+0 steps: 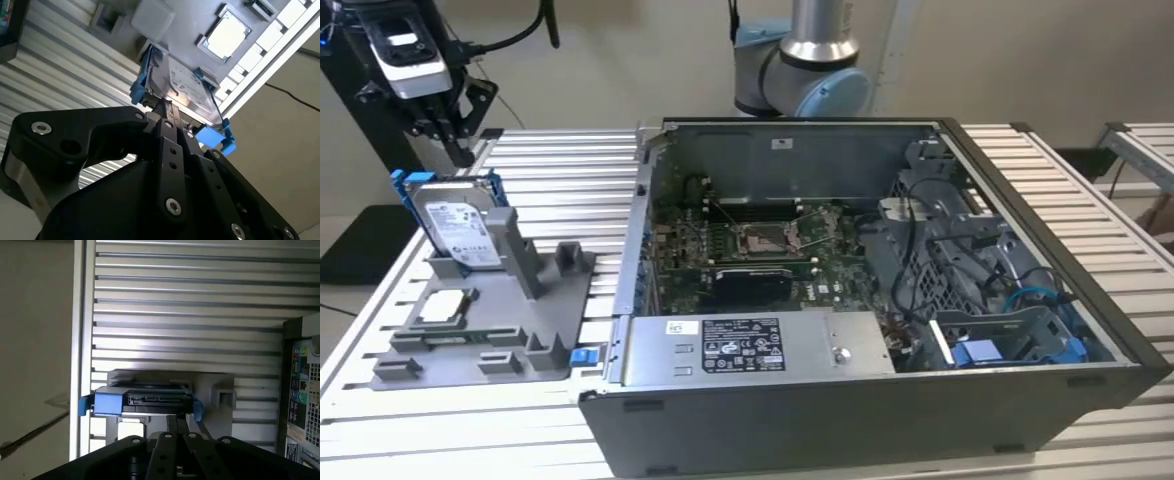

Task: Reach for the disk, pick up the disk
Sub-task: 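Reach for the disk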

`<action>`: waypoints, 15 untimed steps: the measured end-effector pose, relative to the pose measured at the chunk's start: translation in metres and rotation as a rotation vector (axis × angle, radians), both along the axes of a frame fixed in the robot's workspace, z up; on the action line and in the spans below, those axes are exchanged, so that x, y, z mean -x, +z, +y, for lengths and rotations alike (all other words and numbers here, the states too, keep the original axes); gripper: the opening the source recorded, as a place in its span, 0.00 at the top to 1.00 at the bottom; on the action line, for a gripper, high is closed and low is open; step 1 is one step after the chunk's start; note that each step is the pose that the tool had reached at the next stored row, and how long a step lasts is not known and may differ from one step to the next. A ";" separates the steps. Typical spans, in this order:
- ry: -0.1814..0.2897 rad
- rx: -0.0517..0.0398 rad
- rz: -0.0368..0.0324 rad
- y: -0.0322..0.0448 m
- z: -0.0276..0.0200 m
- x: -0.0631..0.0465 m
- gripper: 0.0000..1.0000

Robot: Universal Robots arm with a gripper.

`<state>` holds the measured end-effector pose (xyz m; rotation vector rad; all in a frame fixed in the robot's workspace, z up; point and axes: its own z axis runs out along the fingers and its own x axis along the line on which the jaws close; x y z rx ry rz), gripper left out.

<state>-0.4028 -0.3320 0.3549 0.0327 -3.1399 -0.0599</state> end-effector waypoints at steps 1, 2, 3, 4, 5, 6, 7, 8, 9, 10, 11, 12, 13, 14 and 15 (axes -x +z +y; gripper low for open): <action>0.000 0.0000 0.0000 -0.0001 0.0001 0.003 1.00; 0.001 0.0000 0.0000 -0.0002 0.0001 0.007 1.00; 0.001 0.0000 0.0000 -0.0002 0.0002 0.011 1.00; 0.002 0.0000 -0.0001 -0.0003 0.0003 0.014 1.00; 0.002 -0.0001 -0.0001 -0.0004 0.0006 0.017 1.00; 0.003 0.0000 0.0000 -0.0004 0.0008 0.021 1.00; 0.003 0.0000 0.0000 -0.0005 0.0010 0.024 1.00; 0.004 0.0000 0.0000 -0.0006 0.0012 0.028 1.00; 0.005 -0.0001 -0.0001 -0.0007 0.0014 0.031 1.00; 0.005 0.0000 0.0000 -0.0007 0.0017 0.034 1.00; 0.006 0.0000 0.0000 -0.0008 0.0020 0.038 1.00; 0.006 0.0000 0.0001 -0.0009 0.0023 0.041 1.00; 0.007 0.0000 0.0000 -0.0010 0.0026 0.044 1.00; 0.008 0.0000 0.0000 -0.0011 0.0030 0.047 1.00; 0.008 0.0000 -0.0001 -0.0012 0.0034 0.049 1.00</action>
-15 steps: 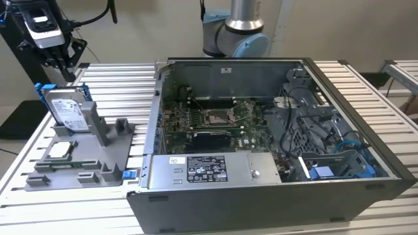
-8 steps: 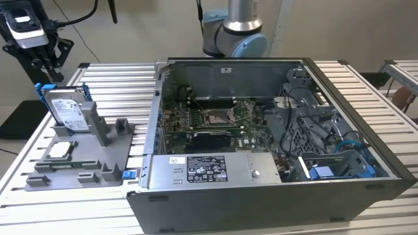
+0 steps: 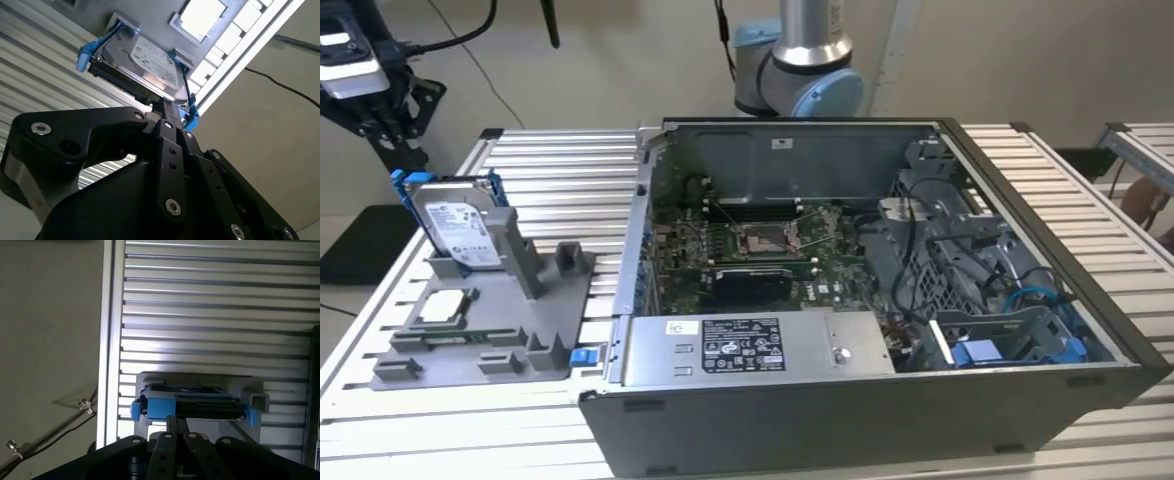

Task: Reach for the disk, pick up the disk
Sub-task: 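Reach for the disk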

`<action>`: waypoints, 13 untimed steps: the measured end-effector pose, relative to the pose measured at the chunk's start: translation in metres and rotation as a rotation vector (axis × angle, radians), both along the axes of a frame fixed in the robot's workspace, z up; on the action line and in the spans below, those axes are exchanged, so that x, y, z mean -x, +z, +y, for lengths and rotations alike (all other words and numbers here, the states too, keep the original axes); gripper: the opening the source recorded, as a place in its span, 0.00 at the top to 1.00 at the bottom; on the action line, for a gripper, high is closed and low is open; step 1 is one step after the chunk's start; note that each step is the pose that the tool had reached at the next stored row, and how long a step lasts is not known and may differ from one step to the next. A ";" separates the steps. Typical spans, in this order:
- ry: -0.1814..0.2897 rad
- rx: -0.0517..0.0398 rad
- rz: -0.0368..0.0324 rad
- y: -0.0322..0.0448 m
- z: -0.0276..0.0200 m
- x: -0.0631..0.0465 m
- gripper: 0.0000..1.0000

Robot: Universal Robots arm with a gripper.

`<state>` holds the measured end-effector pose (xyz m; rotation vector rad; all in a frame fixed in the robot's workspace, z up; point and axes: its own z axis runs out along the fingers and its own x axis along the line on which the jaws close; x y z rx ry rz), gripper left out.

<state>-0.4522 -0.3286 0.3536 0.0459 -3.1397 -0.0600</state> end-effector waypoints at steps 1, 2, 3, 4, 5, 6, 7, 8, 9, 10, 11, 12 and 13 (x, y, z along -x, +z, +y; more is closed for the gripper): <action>0.001 0.0000 0.0000 -0.0001 0.0005 0.002 1.00; 0.002 0.0000 0.0000 -0.0002 0.0007 0.003 1.00; 0.002 0.0000 0.0000 -0.0001 0.0007 0.004 1.00; 0.002 0.0000 0.0000 -0.0001 0.0007 0.004 1.00; 0.003 0.0000 0.0000 -0.0001 0.0007 0.004 1.00; 0.003 0.0000 0.0000 -0.0002 0.0007 0.004 1.00; 0.003 0.0000 0.0000 -0.0001 0.0007 0.004 1.00; 0.003 0.0000 0.0000 -0.0001 0.0007 0.004 1.00; 0.003 0.0000 0.0000 -0.0001 0.0007 0.004 1.00; 0.003 0.0000 0.0000 -0.0001 0.0007 0.004 1.00; 0.003 0.0000 0.0000 -0.0001 0.0007 0.004 1.00; 0.003 0.0000 0.0000 -0.0001 0.0007 0.004 1.00; 0.003 0.0000 0.0000 -0.0001 0.0007 0.004 1.00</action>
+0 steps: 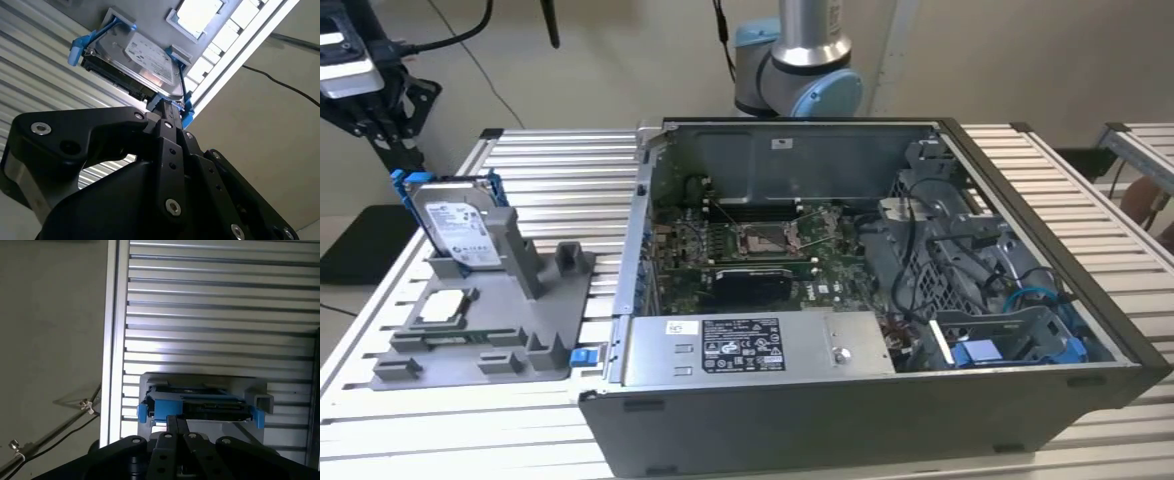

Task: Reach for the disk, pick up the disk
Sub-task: 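Pick up the disk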

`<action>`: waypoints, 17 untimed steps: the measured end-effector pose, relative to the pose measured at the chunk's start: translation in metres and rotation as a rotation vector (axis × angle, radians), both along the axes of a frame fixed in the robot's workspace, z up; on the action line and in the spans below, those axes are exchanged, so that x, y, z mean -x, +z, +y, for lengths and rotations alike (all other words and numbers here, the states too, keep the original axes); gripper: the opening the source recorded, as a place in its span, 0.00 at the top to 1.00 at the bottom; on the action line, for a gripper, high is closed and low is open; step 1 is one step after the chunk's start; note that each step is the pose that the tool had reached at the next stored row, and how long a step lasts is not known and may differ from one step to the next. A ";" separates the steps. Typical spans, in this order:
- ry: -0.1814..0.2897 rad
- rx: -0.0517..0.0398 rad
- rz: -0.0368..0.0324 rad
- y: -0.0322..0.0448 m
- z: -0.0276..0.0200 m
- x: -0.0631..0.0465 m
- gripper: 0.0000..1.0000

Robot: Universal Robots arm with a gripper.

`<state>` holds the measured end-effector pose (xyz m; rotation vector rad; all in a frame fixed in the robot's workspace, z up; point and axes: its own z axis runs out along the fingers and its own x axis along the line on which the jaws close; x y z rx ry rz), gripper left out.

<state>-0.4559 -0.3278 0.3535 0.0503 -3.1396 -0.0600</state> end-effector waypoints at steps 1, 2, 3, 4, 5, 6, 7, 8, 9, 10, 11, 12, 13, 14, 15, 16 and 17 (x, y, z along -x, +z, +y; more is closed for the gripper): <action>0.001 0.0000 0.0000 0.0000 0.0000 0.000 1.00; 0.004 0.0000 0.0000 0.0000 0.0000 0.000 1.00; 0.011 0.0000 0.0001 0.0000 0.0000 0.000 1.00; 0.024 0.0000 0.0001 0.0000 0.0000 0.000 1.00; 0.040 0.0000 0.0000 0.0000 0.0000 0.000 1.00; 0.059 0.0000 -0.0001 -0.0001 0.0000 0.000 1.00; 0.077 0.0000 -0.0001 0.0000 0.0000 0.000 1.00; 0.095 0.0000 0.0000 0.0000 0.0000 0.000 1.00; 0.114 0.0000 -0.0001 0.0000 0.0000 0.000 1.00; 0.131 0.0000 0.0000 0.0000 0.0000 0.000 1.00; 0.150 0.0000 0.0001 0.0000 0.0000 0.000 1.00; 0.169 0.0000 0.0000 0.0000 0.0000 0.000 1.00; 0.187 0.0000 0.0000 0.0000 0.0000 0.000 1.00; 0.205 0.0000 0.0000 0.0000 0.0000 0.000 1.00; 0.224 0.0000 0.0000 0.0000 0.0000 0.000 1.00; 0.241 0.0000 0.0000 0.0000 0.0000 0.000 1.00; 0.259 0.0000 0.0000 0.0000 0.0000 0.000 1.00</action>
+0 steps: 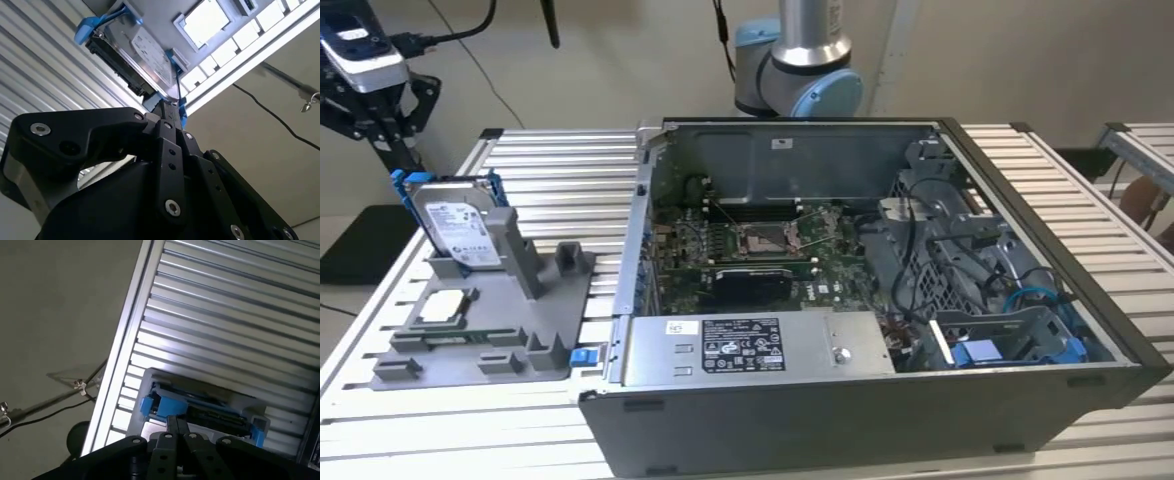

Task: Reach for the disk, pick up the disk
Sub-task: 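Pick up the disk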

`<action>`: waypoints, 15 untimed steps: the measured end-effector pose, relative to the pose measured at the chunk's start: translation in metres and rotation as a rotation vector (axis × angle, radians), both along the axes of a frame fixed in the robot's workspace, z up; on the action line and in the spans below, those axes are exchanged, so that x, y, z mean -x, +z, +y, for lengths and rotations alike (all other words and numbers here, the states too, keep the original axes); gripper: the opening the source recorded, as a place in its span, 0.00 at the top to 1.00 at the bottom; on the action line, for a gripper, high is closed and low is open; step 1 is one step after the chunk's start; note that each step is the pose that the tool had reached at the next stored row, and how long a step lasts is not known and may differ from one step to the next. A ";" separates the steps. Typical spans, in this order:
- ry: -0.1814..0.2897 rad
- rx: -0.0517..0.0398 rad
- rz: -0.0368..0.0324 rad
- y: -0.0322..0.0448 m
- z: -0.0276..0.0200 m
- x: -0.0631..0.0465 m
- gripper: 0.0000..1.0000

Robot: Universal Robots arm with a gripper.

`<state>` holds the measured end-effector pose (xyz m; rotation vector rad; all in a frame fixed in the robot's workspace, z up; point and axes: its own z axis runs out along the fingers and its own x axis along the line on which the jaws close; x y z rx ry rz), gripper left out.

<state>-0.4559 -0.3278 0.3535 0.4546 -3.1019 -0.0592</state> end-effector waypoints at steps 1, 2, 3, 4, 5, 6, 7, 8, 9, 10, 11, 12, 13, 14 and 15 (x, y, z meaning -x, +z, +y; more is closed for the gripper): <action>0.018 0.0000 0.0000 0.0000 0.0000 0.000 1.00; 0.038 0.0000 0.0000 0.0000 0.0000 0.000 1.00; 0.054 0.0001 0.0000 0.0000 0.0000 0.000 1.00; 0.073 0.0000 -0.0001 0.0000 0.0000 0.000 1.00; 0.091 0.0000 0.0000 0.0000 0.0000 0.000 1.00; 0.109 0.0000 0.0000 0.0000 0.0000 0.000 1.00; 0.128 0.0000 0.0000 0.0000 0.0000 0.000 1.00; 0.147 0.0000 0.0000 0.0000 0.0000 0.000 1.00; 0.164 -0.0001 -0.0001 0.0000 0.0000 0.000 1.00; 0.182 0.0000 0.0000 0.0000 0.0000 0.000 1.00; 0.200 0.0000 0.0000 0.0000 0.0000 0.000 1.00; 0.219 0.0000 0.0000 0.0000 0.0000 0.000 1.00; 0.236 0.0000 0.0000 0.0000 0.0000 0.000 1.00; 0.255 0.0000 0.0000 0.0000 0.0000 0.000 1.00; 0.273 0.0000 0.0000 0.0000 -0.0001 0.000 1.00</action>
